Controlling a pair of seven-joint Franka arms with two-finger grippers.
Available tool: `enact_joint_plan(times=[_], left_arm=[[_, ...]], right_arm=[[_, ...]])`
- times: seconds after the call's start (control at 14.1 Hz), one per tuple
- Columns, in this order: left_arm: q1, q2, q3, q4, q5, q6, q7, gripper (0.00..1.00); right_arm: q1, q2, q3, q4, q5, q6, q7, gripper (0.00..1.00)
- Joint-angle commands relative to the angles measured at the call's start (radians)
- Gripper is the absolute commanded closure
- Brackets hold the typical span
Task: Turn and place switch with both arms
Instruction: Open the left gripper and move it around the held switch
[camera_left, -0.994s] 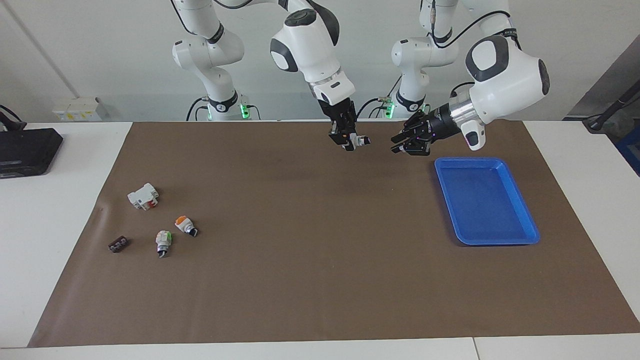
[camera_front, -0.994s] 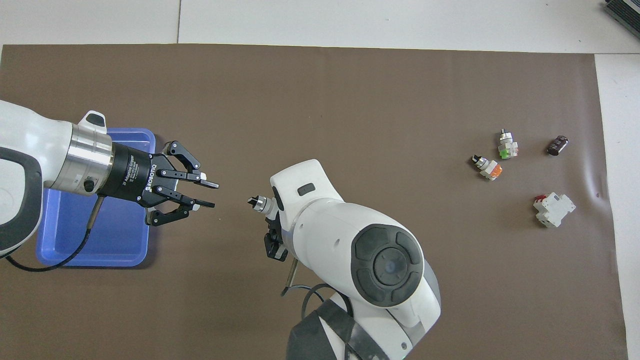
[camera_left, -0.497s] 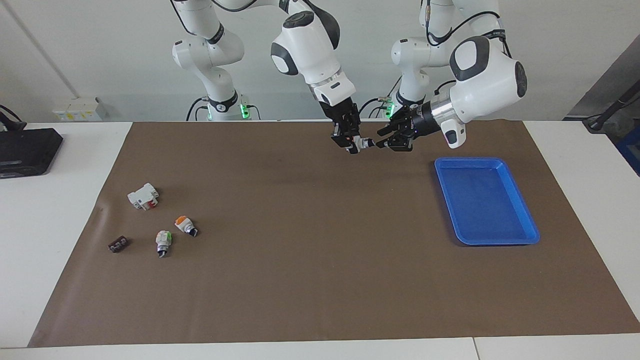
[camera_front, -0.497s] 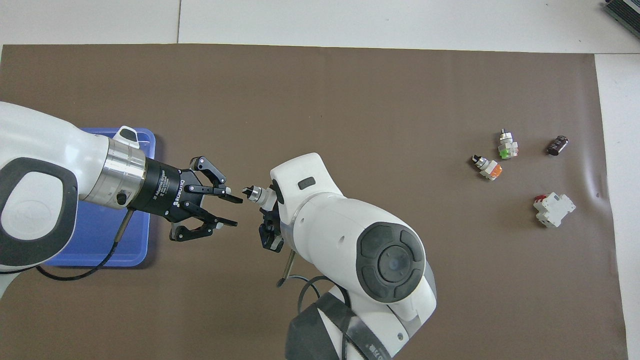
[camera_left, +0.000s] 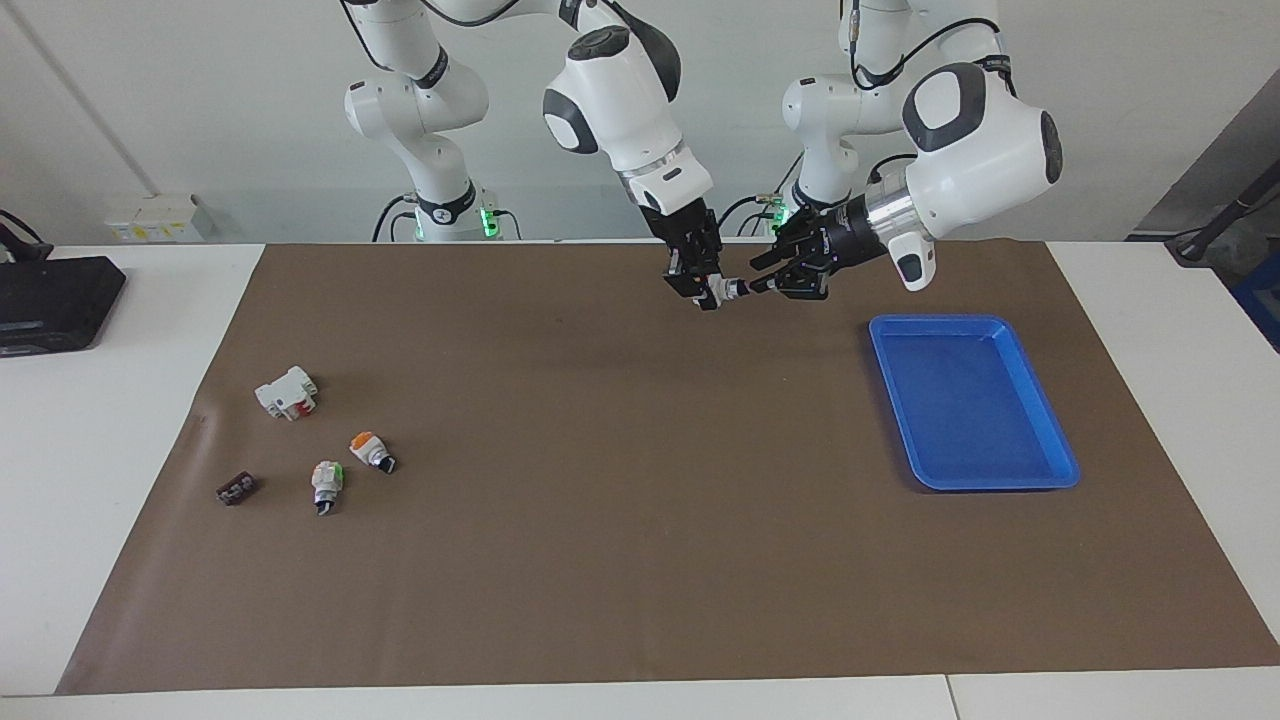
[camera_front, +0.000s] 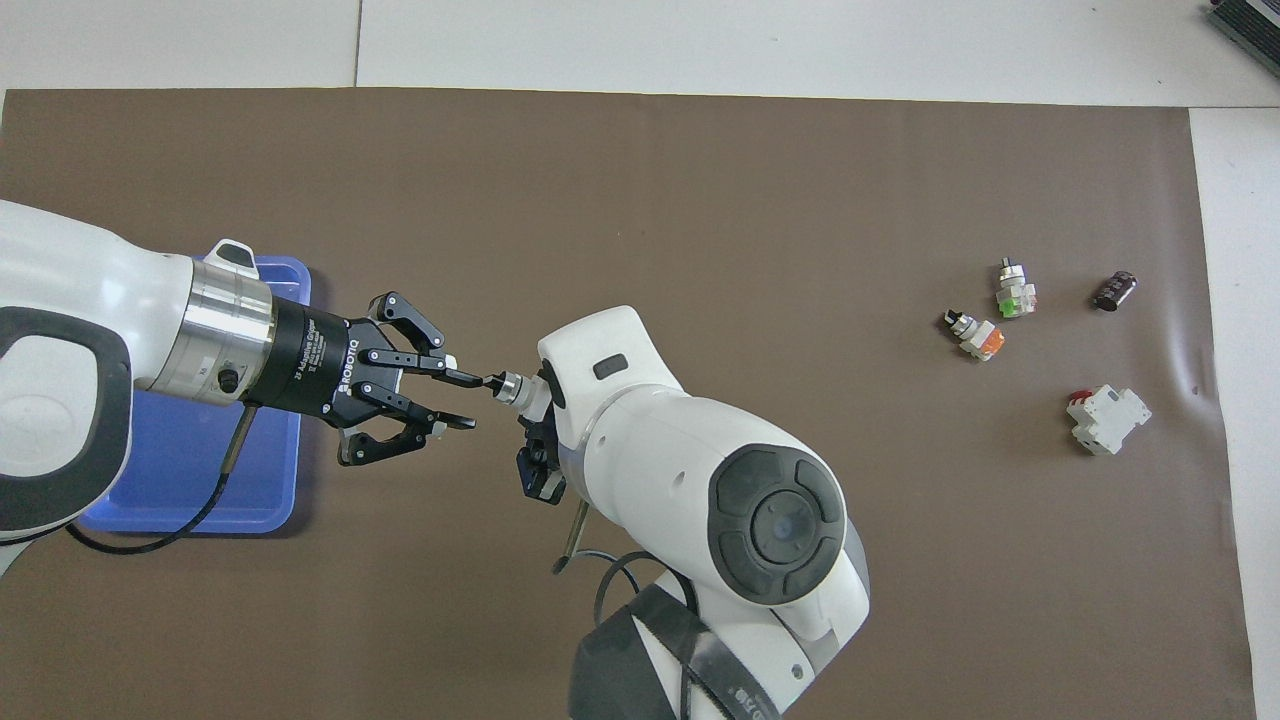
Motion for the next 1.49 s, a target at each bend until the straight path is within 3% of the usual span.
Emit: enact_joint_plan(times=[0.0,0.5,1.42], left_arm=[[0.024,0.000,0.002,0.001,-0.022,0.045,-0.016,0.66],[-0.033,0.001,-0.001,-0.012,-0.034,0.125,-0.047,0.67],[-0.088,-0.014,0.001,-0.042,-0.026,0.076,-0.059,0.79]], right_arm=[[0.004,0.009,0.004,0.008,-0.017,0.007,0.018,1.00],[0.004,0.009,0.004,0.009,-0.017,0.007,0.020,1.00],[0.004,0.009,0.004,0.009,-0.017,0.007,0.022,1.00]])
